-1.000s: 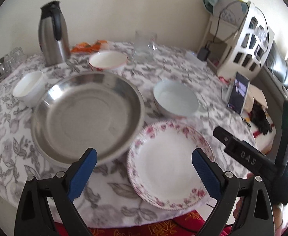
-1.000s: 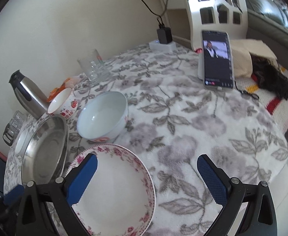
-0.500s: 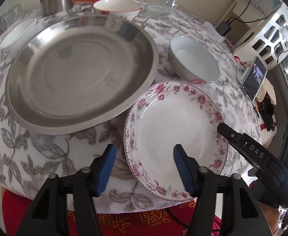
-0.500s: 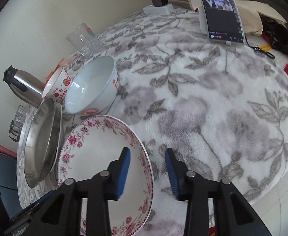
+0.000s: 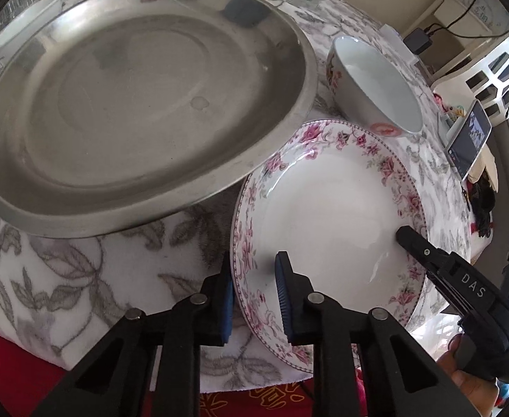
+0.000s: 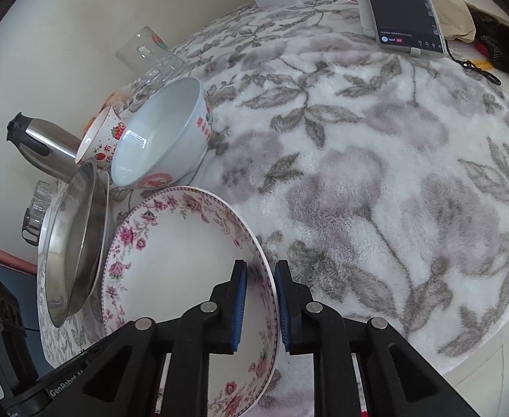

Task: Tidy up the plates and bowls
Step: 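Close both grippers on the pink floral plate rim and lift it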

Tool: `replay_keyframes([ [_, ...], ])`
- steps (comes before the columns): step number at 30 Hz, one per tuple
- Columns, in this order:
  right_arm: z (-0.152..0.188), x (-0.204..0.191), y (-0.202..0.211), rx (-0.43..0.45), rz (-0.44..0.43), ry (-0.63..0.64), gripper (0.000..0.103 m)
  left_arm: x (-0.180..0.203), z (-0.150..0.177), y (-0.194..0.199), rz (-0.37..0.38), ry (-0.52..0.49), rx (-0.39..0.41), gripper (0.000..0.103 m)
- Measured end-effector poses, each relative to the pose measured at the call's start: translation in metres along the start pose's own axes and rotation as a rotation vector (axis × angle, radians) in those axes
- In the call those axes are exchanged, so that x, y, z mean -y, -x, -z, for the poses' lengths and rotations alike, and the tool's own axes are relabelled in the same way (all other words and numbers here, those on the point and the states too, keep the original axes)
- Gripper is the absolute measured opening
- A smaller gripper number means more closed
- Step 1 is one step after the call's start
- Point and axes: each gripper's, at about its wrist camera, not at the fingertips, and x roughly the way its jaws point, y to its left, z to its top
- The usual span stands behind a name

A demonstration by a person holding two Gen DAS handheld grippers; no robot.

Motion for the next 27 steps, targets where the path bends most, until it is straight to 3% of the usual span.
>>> replay_keyframes([
  [13,0.000,-0.001,0.000,0.002,0.004,0.004,0.018,-0.001,-0.001,0.000,0.015,-0.004,0.011,0.023],
  [27,0.000,0.000,0.022,0.058,-0.026,0.004,0.018,0.020,-0.005,0.015,0.006,-0.084,0.075,0.022],
])
